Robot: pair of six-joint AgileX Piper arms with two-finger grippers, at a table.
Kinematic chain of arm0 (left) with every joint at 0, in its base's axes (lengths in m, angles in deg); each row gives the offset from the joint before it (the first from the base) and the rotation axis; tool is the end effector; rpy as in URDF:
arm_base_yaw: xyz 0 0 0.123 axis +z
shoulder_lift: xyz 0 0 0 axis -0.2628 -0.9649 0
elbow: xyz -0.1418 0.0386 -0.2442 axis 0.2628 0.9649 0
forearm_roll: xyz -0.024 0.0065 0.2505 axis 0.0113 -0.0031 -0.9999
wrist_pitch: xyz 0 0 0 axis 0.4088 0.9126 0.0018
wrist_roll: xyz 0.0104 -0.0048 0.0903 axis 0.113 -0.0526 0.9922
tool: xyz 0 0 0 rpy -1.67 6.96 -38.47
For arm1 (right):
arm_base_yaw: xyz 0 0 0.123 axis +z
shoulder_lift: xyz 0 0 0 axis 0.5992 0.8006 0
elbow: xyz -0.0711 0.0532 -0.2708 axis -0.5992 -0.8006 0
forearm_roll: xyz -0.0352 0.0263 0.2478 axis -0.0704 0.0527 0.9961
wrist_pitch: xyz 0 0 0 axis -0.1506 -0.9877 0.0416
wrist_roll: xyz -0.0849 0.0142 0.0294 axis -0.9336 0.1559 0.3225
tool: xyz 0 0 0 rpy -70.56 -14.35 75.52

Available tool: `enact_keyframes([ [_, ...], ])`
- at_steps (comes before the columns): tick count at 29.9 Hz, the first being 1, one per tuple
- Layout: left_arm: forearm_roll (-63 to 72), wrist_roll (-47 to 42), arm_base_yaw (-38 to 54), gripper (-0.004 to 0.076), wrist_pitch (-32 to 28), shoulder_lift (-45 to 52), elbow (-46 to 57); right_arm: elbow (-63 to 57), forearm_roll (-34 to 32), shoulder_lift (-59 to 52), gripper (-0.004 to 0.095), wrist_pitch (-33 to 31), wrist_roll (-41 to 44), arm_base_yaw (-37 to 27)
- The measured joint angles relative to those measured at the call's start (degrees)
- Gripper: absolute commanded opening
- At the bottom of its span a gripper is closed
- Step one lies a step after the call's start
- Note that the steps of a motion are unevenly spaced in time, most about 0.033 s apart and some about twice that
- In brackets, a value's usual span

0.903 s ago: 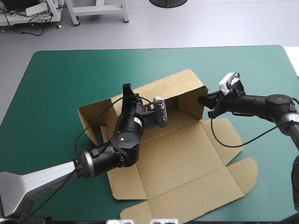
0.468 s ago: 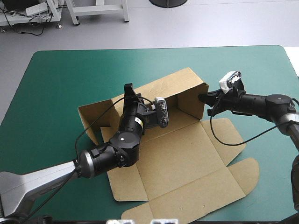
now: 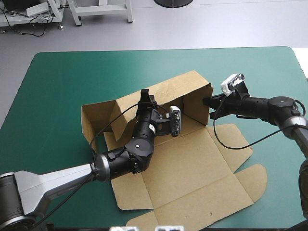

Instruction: Fold the box

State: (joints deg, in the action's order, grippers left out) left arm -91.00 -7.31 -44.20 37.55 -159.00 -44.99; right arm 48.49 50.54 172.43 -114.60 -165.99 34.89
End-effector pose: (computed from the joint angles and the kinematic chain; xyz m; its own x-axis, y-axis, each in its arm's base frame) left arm 0.2301 -0.2633 0.2910 0.1134 0.9815 -0.1543 0.3865 0.0995 0.9169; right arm 0.3315 0.0551 0.2603 -0.4349 -0.2221 -0.8727 -0.7195 0.6684 0.1884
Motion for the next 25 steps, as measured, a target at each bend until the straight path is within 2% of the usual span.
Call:
enact_keyframes([
  [8, -6.5, -12.9, -0.6, 0.034, -3.2, -0.8, 0.1, 0.0, 0.1, 0.0, -0.0004, 0.6, 0.4, 0.5],
  [15, -8.8, -14.5, -3.9, 0.034, -6.0, -0.8, 0.1, 0.0, 0.0, 0.0, -0.0004, 0.7, 1.5, 0.5],
  [25, -10.7, -14.8, -12.2, 0.0332, -6.6, -1.0, 0.2, 0.2, -0.9, 0.0, -0.0004, 1.0, 3.6, 0.5],
])
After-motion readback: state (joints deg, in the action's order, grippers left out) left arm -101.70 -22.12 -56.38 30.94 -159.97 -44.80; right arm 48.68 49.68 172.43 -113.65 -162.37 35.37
